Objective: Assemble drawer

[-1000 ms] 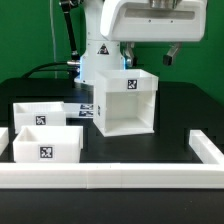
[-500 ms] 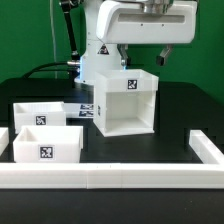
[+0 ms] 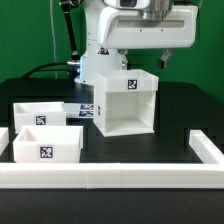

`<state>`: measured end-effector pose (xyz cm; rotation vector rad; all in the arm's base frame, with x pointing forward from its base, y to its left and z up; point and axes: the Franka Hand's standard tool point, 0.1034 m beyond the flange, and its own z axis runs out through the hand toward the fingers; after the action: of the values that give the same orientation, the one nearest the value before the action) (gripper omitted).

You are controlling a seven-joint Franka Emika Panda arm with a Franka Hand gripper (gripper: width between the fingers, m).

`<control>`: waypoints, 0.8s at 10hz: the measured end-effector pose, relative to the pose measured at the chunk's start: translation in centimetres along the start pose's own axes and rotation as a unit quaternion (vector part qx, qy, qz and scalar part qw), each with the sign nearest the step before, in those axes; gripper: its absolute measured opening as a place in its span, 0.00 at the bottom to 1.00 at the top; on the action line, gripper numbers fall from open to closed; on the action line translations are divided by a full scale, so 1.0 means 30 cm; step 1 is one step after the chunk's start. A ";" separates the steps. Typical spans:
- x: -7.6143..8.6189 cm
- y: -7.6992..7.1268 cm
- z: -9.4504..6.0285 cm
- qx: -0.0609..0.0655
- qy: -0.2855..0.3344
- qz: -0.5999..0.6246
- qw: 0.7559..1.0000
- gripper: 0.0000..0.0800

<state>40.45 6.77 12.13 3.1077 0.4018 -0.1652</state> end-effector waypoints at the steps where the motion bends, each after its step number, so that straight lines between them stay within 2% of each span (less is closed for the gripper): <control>1: -0.027 -0.009 0.030 0.000 0.004 -0.001 1.000 0.81; 4: -0.052 -0.020 0.073 0.002 0.001 -0.003 1.000 0.81; 5: -0.049 -0.022 0.078 0.003 -0.002 -0.003 1.000 0.78; 7: -0.033 -0.020 0.068 0.003 0.001 -0.002 1.000 0.41; 8: -0.034 -0.020 0.072 0.003 0.001 -0.003 1.000 0.41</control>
Offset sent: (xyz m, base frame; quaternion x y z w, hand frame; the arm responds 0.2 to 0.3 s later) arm -0.0096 0.0079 -0.0152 0.0128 0.0191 0.0209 0.9995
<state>39.11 7.04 10.09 3.1140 0.4114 -0.1647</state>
